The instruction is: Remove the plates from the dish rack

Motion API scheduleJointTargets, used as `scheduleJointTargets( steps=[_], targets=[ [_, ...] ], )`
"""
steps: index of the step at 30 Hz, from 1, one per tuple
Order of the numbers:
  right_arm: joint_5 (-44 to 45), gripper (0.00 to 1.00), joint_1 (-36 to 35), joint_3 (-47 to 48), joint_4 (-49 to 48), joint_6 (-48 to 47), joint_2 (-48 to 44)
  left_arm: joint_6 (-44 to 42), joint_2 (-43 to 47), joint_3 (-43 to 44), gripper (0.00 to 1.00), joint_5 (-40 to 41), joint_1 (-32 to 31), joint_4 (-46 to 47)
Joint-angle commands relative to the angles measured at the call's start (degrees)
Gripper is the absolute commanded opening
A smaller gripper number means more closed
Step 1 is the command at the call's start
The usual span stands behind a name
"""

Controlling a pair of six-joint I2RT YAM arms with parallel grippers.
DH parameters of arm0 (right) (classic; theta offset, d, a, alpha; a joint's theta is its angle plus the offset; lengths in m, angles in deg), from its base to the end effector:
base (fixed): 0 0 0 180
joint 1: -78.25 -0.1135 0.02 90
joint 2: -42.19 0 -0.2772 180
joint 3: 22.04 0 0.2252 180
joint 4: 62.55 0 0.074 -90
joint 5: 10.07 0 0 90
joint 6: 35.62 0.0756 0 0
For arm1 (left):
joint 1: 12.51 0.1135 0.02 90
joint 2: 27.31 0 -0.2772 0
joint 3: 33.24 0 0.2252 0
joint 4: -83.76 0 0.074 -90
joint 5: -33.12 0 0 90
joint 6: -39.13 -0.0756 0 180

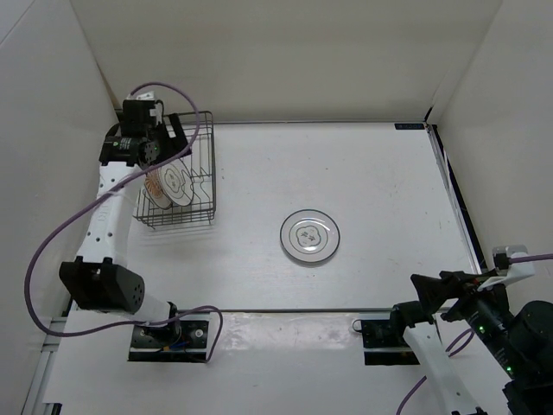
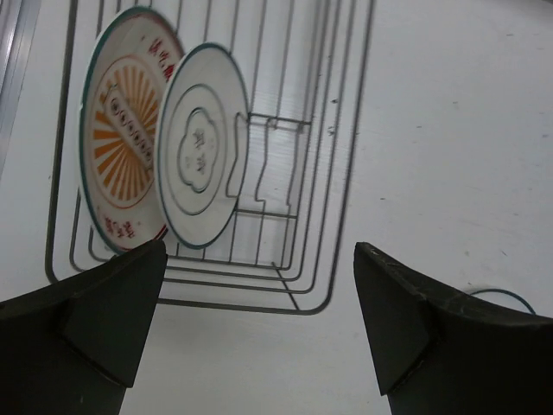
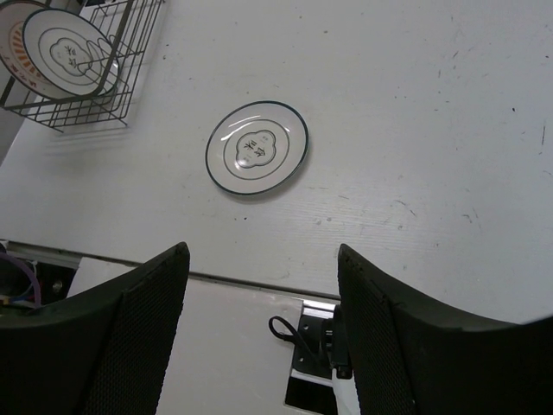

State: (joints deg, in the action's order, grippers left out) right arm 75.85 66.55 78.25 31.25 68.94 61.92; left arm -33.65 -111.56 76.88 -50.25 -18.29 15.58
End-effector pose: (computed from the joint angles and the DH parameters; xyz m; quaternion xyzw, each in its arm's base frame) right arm -0.0584 -0.0066 0.3950 -0.0025 0.7837 0.1681 0.5979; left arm 0.3044 -0.0220 0.3872 -0.1143 0.9062 -0.0286 0.4060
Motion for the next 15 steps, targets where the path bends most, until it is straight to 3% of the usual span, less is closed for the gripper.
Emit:
scheduleJointTargets(
  steps=[1, 6, 15],
  targets=[
    [-1.3, 0.72, -0.3, 0.4, 16.3, -0.3, -1.6, 1.7, -1.1, -3.1, 1.00, -2.0, 2.8, -1.2],
    [-1.5, 0.74, -0.3, 0.3, 16.3, -0.4, -2.4, 1.0, -0.4, -8.4, 1.00, 4.3, 3.6, 5.2],
    [-1.1, 0.75, -0.4, -0.8, 16.2, -0.3, -2.9, -1.8, -4.0, -9.7, 1.00, 10.1, 3.6, 5.9]
  ],
)
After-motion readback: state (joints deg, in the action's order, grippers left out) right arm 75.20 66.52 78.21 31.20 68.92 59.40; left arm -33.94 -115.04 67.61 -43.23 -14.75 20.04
